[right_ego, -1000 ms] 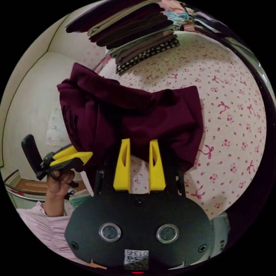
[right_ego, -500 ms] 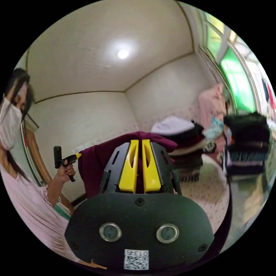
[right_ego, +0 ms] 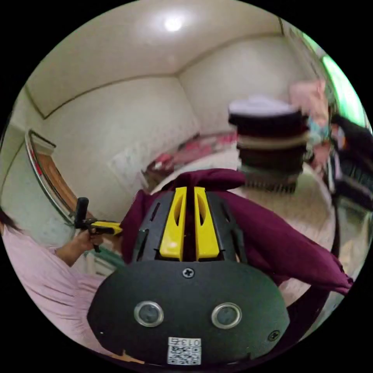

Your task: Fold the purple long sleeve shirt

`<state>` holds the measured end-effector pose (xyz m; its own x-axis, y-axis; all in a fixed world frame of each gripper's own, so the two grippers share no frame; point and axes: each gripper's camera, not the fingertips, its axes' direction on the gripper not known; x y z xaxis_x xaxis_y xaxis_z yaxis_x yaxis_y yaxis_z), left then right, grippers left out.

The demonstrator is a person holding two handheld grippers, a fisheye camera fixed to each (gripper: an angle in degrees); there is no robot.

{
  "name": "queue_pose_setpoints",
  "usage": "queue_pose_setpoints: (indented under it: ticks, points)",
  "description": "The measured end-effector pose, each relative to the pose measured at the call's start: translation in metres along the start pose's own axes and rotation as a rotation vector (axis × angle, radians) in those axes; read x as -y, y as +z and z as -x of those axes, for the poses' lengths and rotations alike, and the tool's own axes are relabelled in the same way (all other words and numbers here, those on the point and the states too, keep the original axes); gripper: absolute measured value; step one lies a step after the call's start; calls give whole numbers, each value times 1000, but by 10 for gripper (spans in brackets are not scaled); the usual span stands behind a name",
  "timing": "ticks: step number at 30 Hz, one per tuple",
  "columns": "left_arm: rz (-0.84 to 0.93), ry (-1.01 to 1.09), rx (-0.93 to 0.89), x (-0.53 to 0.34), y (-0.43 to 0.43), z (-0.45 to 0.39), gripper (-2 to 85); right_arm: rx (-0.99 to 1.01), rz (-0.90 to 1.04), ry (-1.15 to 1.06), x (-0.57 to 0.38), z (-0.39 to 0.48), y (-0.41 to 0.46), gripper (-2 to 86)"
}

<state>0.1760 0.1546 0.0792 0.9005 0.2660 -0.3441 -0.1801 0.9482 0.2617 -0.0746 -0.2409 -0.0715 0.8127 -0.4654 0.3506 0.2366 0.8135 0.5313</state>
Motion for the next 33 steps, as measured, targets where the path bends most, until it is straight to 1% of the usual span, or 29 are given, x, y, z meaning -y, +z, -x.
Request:
queue_pose_setpoints:
  ticks: [1, 2, 3, 4, 6, 7, 10, 12, 14, 15, 16, 18, 22, 24, 25, 29, 30, 33]
  points:
    - [3, -103, 9, -13, 11, 19, 34, 46, 87, 99, -27, -20, 19, 24]
    - [-8, -145, 4, -18, 13, 25, 36, 64, 82, 179, -55, -33, 20, 24]
    - [-27, -186, 2, -25, 15, 33, 43, 58, 73, 200, -68, -38, 17, 25]
    - [-19, -205, 33, -26, 17, 35, 52, 11, 75, 223, -90, -43, 9, 28]
    - [9, -193, 107, -19, 23, 32, 66, -91, 129, 271, -129, -53, -2, 46]
    - [37, -180, 147, -11, 32, 28, 74, -102, 151, 287, -138, -57, -4, 52]
    - [98, -173, 131, 15, 63, 22, 100, -139, 284, 347, -179, -69, -2, 77]
    - [116, -171, 146, 32, 82, 17, 107, -178, 314, 371, -201, -71, -1, 96]
    - [132, -174, 238, 49, 96, 11, 111, -214, 309, 375, -209, -71, 2, 111]
    - [121, -158, 320, 61, 101, 4, 112, -222, 300, 374, -211, -71, 3, 117]
    - [110, -115, 391, 74, 105, -4, 112, -233, 281, 379, -212, -72, 6, 123]
    - [113, -63, 476, 92, 113, -12, 117, -270, 281, 417, -213, -82, 19, 135]
    - [128, -43, 496, 132, 130, -8, 128, -326, 291, 486, -213, -101, 37, 147]
    - [136, -39, 512, 147, 142, -3, 130, -353, 275, 484, -209, -104, 44, 159]
    - [152, -18, 490, 157, 153, 0, 132, -361, 279, 478, -207, -103, 47, 162]
    - [234, 69, 538, 180, 196, 7, 153, -410, 377, 467, -204, -96, 72, 174]
    - [274, 89, 516, 184, 210, 11, 165, -424, 383, 468, -204, -94, 75, 175]
    - [407, 120, 356, 182, 244, 17, 175, -465, 393, 508, -204, -87, 84, 178]
